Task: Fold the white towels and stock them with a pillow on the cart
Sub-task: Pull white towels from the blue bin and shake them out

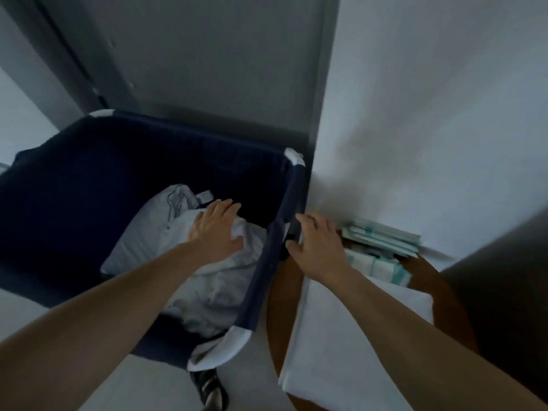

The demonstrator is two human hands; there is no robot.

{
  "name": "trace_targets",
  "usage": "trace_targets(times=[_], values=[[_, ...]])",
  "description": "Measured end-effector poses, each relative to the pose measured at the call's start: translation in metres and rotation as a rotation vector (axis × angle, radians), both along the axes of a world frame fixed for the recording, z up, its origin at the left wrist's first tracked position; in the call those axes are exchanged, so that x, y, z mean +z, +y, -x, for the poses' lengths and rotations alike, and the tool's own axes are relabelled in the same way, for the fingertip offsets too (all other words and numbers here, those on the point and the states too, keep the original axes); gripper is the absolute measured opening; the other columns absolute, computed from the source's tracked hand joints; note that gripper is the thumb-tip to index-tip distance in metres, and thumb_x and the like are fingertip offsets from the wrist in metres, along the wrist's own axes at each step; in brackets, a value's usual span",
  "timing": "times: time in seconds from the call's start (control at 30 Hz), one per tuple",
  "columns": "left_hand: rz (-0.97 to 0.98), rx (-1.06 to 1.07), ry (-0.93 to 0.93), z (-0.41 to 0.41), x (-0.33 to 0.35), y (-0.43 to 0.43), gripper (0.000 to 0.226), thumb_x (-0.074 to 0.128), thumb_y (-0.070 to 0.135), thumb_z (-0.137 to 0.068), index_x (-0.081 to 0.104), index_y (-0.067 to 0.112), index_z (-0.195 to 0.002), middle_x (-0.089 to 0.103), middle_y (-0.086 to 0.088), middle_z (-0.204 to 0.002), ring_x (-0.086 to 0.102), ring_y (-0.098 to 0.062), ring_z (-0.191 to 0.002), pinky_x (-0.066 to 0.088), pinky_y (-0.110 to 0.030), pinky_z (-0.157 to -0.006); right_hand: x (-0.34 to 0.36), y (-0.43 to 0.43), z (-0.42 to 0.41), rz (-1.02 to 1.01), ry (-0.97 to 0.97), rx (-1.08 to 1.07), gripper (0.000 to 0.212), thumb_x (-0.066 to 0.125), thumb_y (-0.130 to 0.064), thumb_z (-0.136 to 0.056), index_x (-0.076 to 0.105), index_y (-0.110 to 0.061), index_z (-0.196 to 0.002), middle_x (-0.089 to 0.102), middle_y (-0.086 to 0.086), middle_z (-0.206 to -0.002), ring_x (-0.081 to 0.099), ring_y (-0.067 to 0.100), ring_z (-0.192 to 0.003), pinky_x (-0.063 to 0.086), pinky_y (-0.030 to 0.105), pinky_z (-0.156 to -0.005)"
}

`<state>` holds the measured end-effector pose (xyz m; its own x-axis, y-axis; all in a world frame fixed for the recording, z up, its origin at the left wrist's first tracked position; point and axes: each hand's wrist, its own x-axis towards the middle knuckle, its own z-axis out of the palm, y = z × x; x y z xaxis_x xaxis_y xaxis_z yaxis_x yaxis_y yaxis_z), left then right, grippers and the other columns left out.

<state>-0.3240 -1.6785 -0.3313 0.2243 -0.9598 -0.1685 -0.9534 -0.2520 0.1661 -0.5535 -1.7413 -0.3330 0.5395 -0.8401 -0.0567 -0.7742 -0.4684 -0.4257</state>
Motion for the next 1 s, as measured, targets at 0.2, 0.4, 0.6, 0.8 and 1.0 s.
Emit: trace_targets(times=[0.2, 0.4, 0.6, 0.8, 1.0], values=[[-0.170, 0.159, 0.069, -0.141, -0.043, 0.026, 0.085, 0.059, 0.051, -0.090, 0.015, 0.018, -0.155, 0.021, -0.006, -0.159, 0.022, -0.028, -0.145, 0.028, -0.045, -0.115, -0.031, 0.002, -0.161, -0.201, 0.125, 0.185, 0.052, 0.051, -0.041, -0.098, 0.045, -0.013, -0.141, 0.042, 0.009, -0.144, 0.038, 0.030, -0.132, 0.038, 0.042, -0.106], [-0.251, 0.206, 0.209, -0.251, -0.115, 0.029, 0.085, 0.059, 0.048, -0.091, 0.014, 0.016, -0.156, 0.024, -0.007, -0.158, 0.025, -0.029, -0.143, 0.031, -0.045, -0.114, -0.144, -0.011, -0.279, -0.446, 0.405, 0.203, 0.074, 0.059, -0.042, -0.094, 0.024, -0.018, -0.155, 0.031, 0.009, -0.155, 0.033, 0.029, -0.140, 0.034, 0.036, -0.110], [-0.393, 0.231, 0.301, -0.306, -0.190, 0.031, 0.084, 0.058, 0.045, -0.092, 0.012, 0.016, -0.156, 0.023, -0.009, -0.158, 0.026, -0.030, -0.141, 0.031, -0.044, -0.114, -0.254, -0.023, -0.315, -0.535, 0.662, 0.249, 0.103, 0.066, -0.039, -0.090, -0.011, -0.028, -0.157, -0.011, 0.003, -0.165, -0.006, 0.029, -0.152, 0.017, 0.049, -0.121], [-0.444, 0.195, 0.348, -0.309, -0.223, 0.020, 0.086, 0.058, 0.043, -0.093, 0.006, 0.015, -0.157, 0.017, -0.009, -0.161, 0.021, -0.029, -0.144, 0.027, -0.043, -0.117, -0.286, -0.024, -0.312, -0.354, 0.625, 0.217, 0.063, 0.045, -0.016, -0.099, 0.014, -0.014, -0.154, 0.029, 0.015, -0.148, 0.039, 0.032, -0.127, 0.041, 0.039, -0.101], [-0.414, 0.121, 0.307, -0.285, -0.185, 0.002, 0.096, 0.067, 0.045, -0.086, 0.007, 0.018, -0.157, 0.018, -0.007, -0.161, 0.022, -0.028, -0.144, 0.028, -0.043, -0.116, -0.226, -0.050, -0.311, -0.516, 0.241, -0.102, 0.040, 0.029, -0.037, -0.104, 0.051, -0.017, -0.130, 0.054, 0.010, -0.136, 0.055, 0.029, -0.112, 0.044, 0.035, -0.097]])
